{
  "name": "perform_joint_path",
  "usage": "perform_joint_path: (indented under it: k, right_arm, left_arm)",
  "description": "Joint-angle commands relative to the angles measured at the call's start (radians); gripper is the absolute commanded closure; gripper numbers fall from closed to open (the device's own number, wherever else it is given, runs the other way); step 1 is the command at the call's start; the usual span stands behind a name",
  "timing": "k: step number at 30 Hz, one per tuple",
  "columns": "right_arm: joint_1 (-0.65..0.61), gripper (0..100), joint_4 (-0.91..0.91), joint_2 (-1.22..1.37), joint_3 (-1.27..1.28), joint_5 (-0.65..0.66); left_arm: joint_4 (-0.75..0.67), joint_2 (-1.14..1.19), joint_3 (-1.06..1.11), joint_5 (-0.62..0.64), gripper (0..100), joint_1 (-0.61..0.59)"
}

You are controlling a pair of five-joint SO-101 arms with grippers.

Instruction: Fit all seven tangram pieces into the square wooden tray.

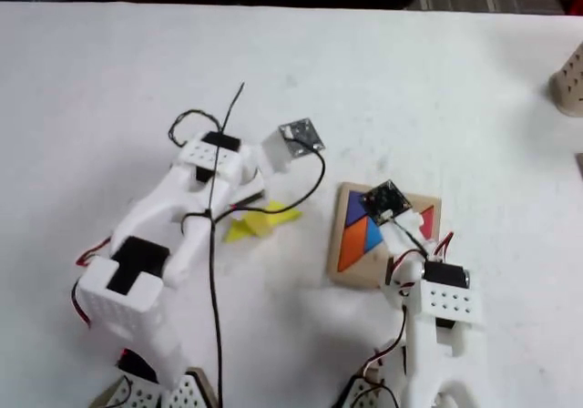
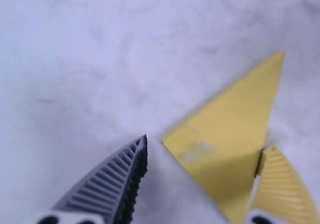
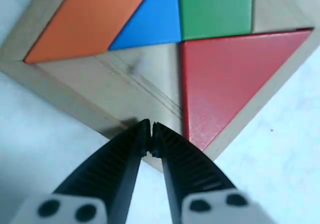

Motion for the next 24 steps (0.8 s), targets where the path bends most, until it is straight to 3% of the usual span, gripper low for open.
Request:
perform_joint_path:
  k: [1,5,12,24]
  right_arm:
    - [-0.015,98.2,0.007,-0.010,0.000,0.014]
    - [-0.015,98.2,0.007,-0.010,0.000,0.014]
    - [-0.015,98.2,0.007,-0.010,0.000,0.014]
    - [-0.015,98.2,0.007,-0.010,0.000,0.015]
  left_arm:
    - [0.055,-0.007,-0.040,-0.034,64,0.002]
    - [0.054,-0.007,-0.041,-0.064,65,0.002]
    - [-0.083,0.001,-0.032,0.066,65,0.022]
    - [-0.058,0.001,-0.031,0.072,65,0.030]
